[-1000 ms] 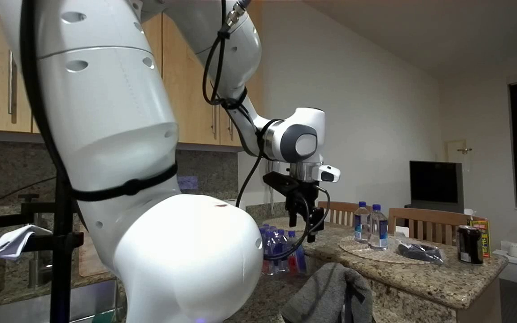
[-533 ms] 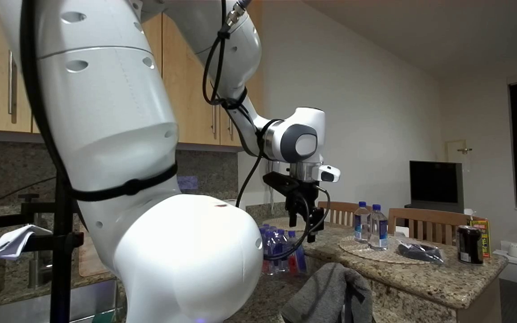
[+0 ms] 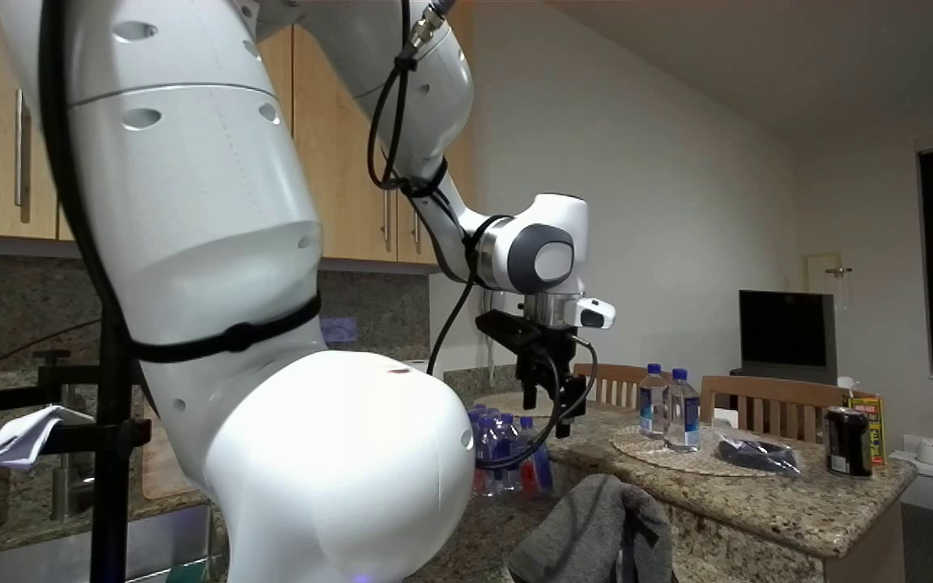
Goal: Remove the grey towel from the water bottle and place it on the left side of the countertop
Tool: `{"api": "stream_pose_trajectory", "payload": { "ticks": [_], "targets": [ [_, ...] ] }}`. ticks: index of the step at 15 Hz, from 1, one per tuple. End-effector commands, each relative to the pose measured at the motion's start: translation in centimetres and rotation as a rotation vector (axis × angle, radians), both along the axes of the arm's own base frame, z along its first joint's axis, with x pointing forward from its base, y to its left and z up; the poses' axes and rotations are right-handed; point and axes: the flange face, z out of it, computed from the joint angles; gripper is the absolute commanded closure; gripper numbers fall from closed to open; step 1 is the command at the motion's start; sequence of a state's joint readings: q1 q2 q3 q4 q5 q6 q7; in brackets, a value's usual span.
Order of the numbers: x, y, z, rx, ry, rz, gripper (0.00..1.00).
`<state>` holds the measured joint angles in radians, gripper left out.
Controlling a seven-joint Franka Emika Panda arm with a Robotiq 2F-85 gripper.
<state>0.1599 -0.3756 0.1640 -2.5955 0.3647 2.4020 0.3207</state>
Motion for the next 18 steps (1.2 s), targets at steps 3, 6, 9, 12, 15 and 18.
{"api": "stream_pose_trajectory", "payload": {
  "ticks": [3,6,9,12,15,18],
  "targets": [
    [3.6,-2.0,-0.5,-0.067,0.034,0.076,0.00],
    [6.4,-4.0,-0.6,-0.115,0.054,0.101,0.00],
    [8.5,-6.1,-0.7,-0.144,0.087,0.110,0.00],
    [9.4,-8.6,-1.7,-0.091,0.105,0.062,0.00],
    [9.9,-10.4,-3.1,-0.032,0.142,0.009,0.00],
    [9.8,-11.6,-3.9,0.001,0.172,-0.019,0.00]
  ]
}}
